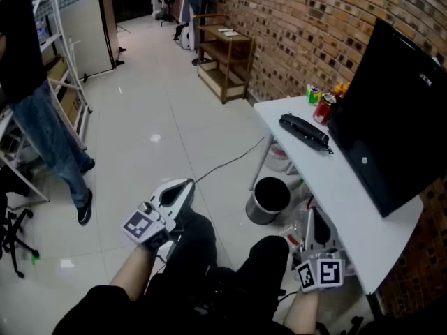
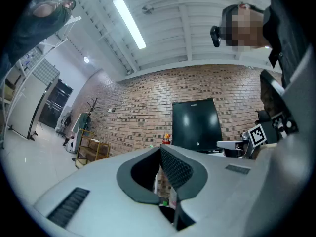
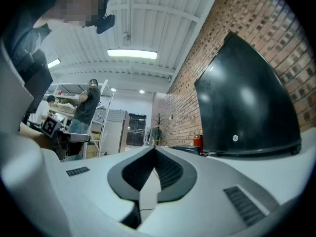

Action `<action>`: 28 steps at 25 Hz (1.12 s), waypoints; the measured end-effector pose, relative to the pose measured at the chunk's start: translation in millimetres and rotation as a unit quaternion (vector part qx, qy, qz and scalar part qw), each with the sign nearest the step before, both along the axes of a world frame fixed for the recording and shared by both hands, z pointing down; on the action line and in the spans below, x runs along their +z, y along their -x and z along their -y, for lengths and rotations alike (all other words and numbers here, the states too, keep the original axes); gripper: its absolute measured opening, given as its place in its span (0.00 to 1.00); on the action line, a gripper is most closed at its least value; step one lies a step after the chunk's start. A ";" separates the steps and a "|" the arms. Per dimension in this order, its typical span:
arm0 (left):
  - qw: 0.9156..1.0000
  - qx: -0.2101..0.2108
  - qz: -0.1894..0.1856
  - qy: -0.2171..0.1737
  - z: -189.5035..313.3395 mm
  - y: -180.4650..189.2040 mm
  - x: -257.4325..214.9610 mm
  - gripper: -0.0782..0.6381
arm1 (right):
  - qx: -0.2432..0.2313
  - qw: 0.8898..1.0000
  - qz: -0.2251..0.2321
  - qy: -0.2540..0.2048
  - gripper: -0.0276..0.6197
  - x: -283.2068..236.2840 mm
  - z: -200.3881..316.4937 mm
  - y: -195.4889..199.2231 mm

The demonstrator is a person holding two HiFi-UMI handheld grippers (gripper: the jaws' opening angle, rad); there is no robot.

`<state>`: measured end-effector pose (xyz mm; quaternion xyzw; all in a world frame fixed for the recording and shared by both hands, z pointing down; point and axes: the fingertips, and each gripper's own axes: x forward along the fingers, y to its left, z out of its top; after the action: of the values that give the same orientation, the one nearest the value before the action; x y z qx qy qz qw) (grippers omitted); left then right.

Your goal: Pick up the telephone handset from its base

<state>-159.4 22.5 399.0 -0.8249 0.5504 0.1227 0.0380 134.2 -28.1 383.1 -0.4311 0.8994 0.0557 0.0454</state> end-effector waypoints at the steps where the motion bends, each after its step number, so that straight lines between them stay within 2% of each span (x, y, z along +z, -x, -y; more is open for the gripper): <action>1: 1.000 -0.001 0.000 -0.001 3.2 0.7 -5.2 0.12 | 0.003 1.000 -0.006 -0.002 0.06 -4.3 2.3 -1.4; 5: 1.000 0.001 0.003 -0.008 10.0 -0.5 -24.2 0.12 | 0.007 1.000 -0.020 -0.017 0.06 -25.1 3.1 -5.3; 9: 1.000 0.007 -0.006 -0.009 15.5 -0.1 -41.9 0.12 | 0.003 0.999 -0.013 -0.033 0.06 -45.3 0.9 -6.1; 12: 1.000 0.006 0.004 -0.024 31.4 2.7 -58.1 0.12 | 0.012 0.999 -0.018 -0.039 0.06 -53.6 13.8 -6.3; 15: 0.999 0.017 0.011 -0.033 39.3 -2.5 -67.6 0.12 | 0.023 0.999 -0.036 -0.033 0.06 -54.9 24.9 -7.4; 23: 0.999 0.045 -0.006 -0.030 80.8 -1.6 -71.1 0.12 | 0.042 0.997 -0.064 -0.015 0.06 -46.3 66.6 -6.2; 28: 0.998 0.054 0.012 -0.031 127.7 4.0 -67.1 0.12 | 0.036 0.998 -0.056 -0.007 0.06 -48.7 103.9 0.9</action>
<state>-163.5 -105.2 331.9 -0.8535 0.5001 0.1321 0.0636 133.3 -132.0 334.5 -0.4592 0.8840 0.0878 -0.0039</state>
